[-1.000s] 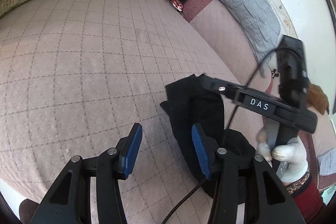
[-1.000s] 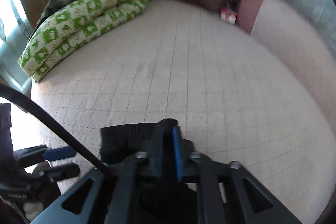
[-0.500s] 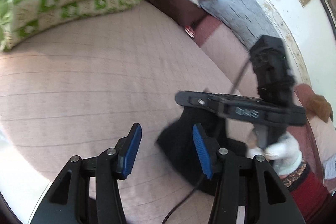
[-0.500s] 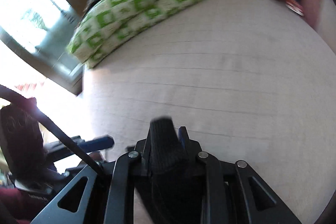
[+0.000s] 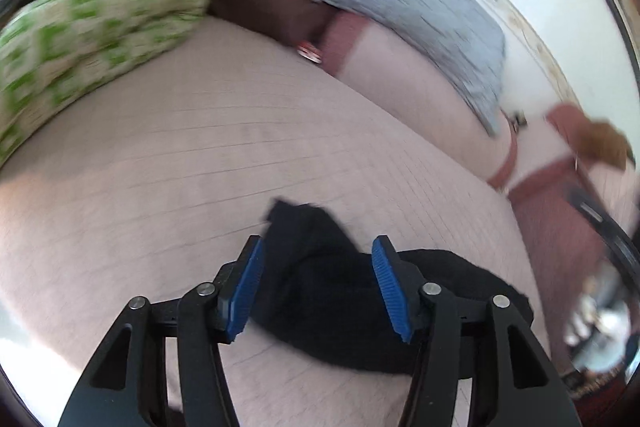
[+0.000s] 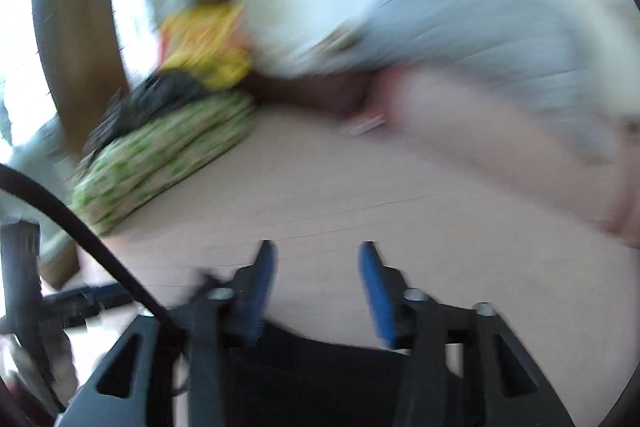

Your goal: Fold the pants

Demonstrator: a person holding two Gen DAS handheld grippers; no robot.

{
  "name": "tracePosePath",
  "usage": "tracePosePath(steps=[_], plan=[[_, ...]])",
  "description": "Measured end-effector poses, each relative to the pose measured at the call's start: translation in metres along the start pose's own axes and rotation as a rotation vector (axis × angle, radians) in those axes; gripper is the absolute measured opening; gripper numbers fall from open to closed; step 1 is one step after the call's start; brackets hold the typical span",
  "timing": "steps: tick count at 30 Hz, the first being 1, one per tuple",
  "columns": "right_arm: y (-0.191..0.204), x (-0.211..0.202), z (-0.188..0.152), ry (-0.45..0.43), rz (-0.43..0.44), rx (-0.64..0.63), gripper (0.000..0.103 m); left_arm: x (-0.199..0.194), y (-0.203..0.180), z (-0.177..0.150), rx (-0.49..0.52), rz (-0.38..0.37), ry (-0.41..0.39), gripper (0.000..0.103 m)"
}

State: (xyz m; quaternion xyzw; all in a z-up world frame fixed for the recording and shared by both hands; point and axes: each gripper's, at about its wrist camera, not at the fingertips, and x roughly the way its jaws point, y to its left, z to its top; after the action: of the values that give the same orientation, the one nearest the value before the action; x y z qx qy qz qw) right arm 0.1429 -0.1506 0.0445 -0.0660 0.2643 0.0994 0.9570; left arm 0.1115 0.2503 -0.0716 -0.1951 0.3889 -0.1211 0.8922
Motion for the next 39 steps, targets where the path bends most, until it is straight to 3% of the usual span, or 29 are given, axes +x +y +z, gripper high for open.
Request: tracePosePath(steps=[1, 3, 6, 8, 10, 13, 16, 19, 20, 21, 22, 25, 27, 29, 30, 32, 34, 35, 36, 39], plan=[[-0.026, -0.028, -0.014, -0.025, -0.082, 0.03, 0.103, 0.016, -0.007, 0.003, 0.01, -0.015, 0.039, 0.056], [-0.068, -0.065, -0.038, 0.011, -0.178, 0.091, 0.101, 0.046, -0.015, 0.006, 0.027, -0.018, 0.103, 0.056], [-0.134, -0.105, -0.089, 0.152, -0.316, 0.239, 0.09, 0.076, -0.019, 0.005, 0.077, 0.095, 0.125, 0.056], [-0.177, -0.127, -0.129, 0.222, -0.348, 0.392, 0.082, 0.101, -0.011, 0.002, 0.087, 0.167, 0.173, 0.055], [-0.211, -0.141, -0.164, 0.253, -0.333, 0.529, 0.079, 0.116, -0.012, 0.003, 0.13, 0.26, 0.163, 0.056], [-0.235, -0.13, -0.193, 0.283, -0.281, 0.615, 0.079, 0.132, -0.017, 0.007, 0.196, 0.383, 0.188, 0.06], [-0.236, -0.093, -0.21, 0.316, -0.185, 0.685, 0.079, 0.137, -0.011, 0.012, 0.156, 0.412, 0.203, 0.06], [-0.216, -0.067, -0.211, 0.317, -0.124, 0.65, 0.078, 0.135, -0.012, 0.01, 0.155, 0.444, 0.195, 0.062], [-0.209, -0.06, -0.211, 0.331, -0.126, 0.626, 0.069, 0.135, -0.012, 0.008, 0.167, 0.455, 0.191, 0.062], [-0.202, -0.051, -0.213, 0.36, -0.129, 0.6, 0.028, 0.139, -0.016, 0.009, 0.181, 0.467, 0.185, 0.065], [-0.196, -0.044, -0.217, 0.41, -0.139, 0.58, 0.014, 0.139, -0.018, 0.006, 0.201, 0.48, 0.175, 0.067], [-0.202, -0.041, -0.216, 0.415, -0.194, 0.564, 0.014, 0.14, -0.02, 0.003, 0.213, 0.5, 0.145, 0.069], [-0.217, -0.045, -0.211, 0.396, -0.281, 0.576, 0.01, 0.138, -0.017, 0.001, 0.194, 0.498, 0.128, 0.07], [-0.229, -0.046, -0.21, 0.419, -0.418, 0.543, 0.012, 0.137, -0.017, 0.001, 0.185, 0.497, 0.119, 0.07], [-0.239, -0.053, -0.214, 0.426, -0.422, 0.583, 0.013, 0.135, -0.018, 0.001, 0.18, 0.492, 0.119, 0.07], [-0.252, -0.072, -0.222, 0.377, -0.339, 0.694, 0.019, 0.127, -0.019, 0.003, 0.157, 0.454, 0.128, 0.07], [-0.257, -0.093, -0.233, 0.323, -0.28, 0.768, 0.041, 0.114, -0.019, 0.008, 0.126, 0.409, 0.116, 0.07], [-0.257, -0.099, -0.235, 0.307, -0.257, 0.783, 0.061, 0.107, -0.02, 0.01, 0.111, 0.386, 0.107, 0.07], [-0.255, -0.102, -0.237, 0.289, -0.22, 0.806, 0.071, 0.101, -0.02, 0.012, 0.1, 0.371, 0.099, 0.07], [-0.25, -0.096, -0.246, 0.298, -0.108, 0.872, 0.073, 0.07, -0.02, 0.018, 0.055, 0.327, 0.038, 0.07]])
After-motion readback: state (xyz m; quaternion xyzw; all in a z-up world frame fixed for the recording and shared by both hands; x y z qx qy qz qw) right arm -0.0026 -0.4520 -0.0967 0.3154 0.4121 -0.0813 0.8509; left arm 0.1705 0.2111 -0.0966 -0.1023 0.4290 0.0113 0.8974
